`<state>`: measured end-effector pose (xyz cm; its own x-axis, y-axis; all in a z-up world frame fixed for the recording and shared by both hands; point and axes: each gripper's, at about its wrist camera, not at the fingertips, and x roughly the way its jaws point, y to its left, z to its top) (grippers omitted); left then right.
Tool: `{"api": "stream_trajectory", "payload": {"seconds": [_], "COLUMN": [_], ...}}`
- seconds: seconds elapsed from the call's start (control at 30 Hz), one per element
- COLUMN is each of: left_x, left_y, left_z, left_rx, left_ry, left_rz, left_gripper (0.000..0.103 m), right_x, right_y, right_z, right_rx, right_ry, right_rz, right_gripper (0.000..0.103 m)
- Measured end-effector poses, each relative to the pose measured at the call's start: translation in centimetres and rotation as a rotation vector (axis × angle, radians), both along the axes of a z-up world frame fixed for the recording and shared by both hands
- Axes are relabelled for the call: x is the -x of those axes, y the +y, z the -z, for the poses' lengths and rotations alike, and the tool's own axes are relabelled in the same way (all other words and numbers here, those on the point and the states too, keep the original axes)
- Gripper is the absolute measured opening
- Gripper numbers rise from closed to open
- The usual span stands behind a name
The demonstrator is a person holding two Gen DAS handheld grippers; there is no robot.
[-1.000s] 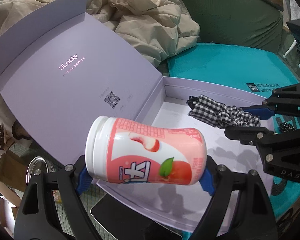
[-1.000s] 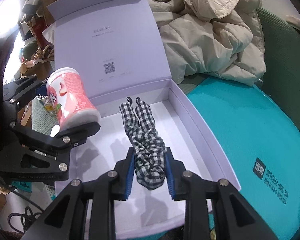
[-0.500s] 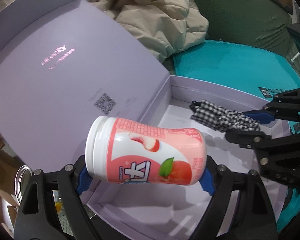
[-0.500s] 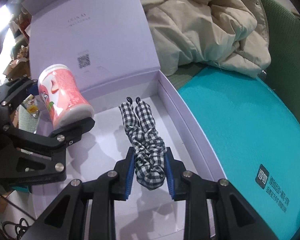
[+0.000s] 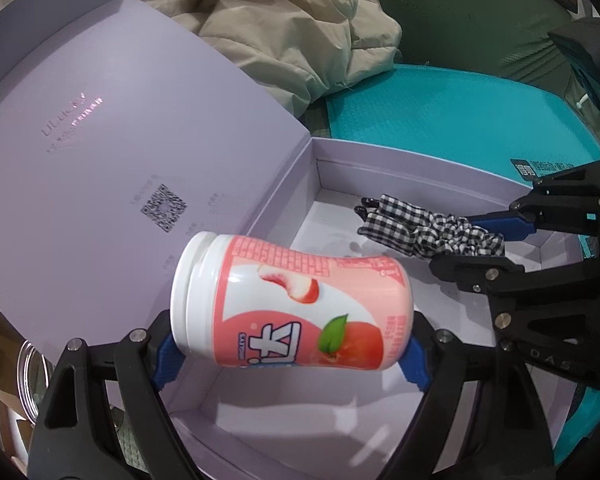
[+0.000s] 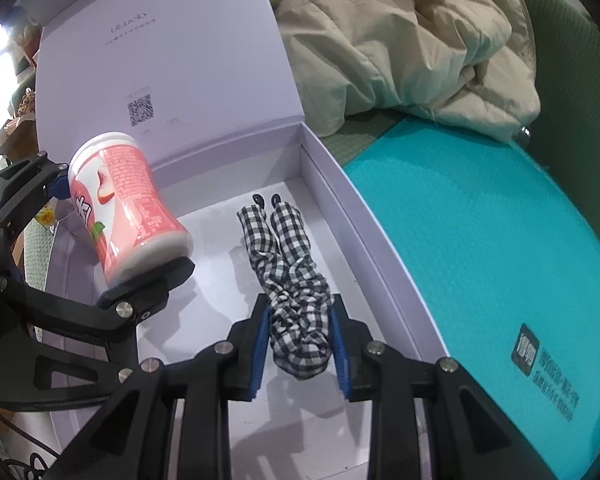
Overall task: Organize objects
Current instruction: 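Lower the bottle and scrunchie into the box and open both grippers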
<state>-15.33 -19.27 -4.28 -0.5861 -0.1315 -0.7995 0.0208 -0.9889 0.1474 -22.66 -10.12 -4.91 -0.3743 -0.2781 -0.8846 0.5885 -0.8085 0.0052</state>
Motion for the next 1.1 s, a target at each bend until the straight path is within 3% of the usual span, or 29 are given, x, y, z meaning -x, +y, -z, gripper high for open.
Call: {"api": "stream_trajectory", "payload": {"seconds": [0.3, 0.63, 1.1], "left_x": [-0.1, -0.8, -3.4], "left_y": [0.5, 0.8, 1.5], "left_z": [0.3, -0.4, -3.0], "left_rx": [0.011, 0.029, 0.034], "left_ry": [-0.006, -0.003, 0.033], "left_rz": [0.004, 0.002, -0.024], "left_gripper": [0.084, 0.084, 0.084], "right_x": [0.1, -0.8, -3.3], "right_y": [0.7, 0.8, 1.6], "right_z": [0.2, 0.0, -3.3], "right_rx": [-0.021, -0.043, -0.058], "right_ry": [0.005, 0.023, 0.101], "right_rz": [0.032, 0.037, 0.037], "right_gripper": [0.034, 0.049, 0.055]}}
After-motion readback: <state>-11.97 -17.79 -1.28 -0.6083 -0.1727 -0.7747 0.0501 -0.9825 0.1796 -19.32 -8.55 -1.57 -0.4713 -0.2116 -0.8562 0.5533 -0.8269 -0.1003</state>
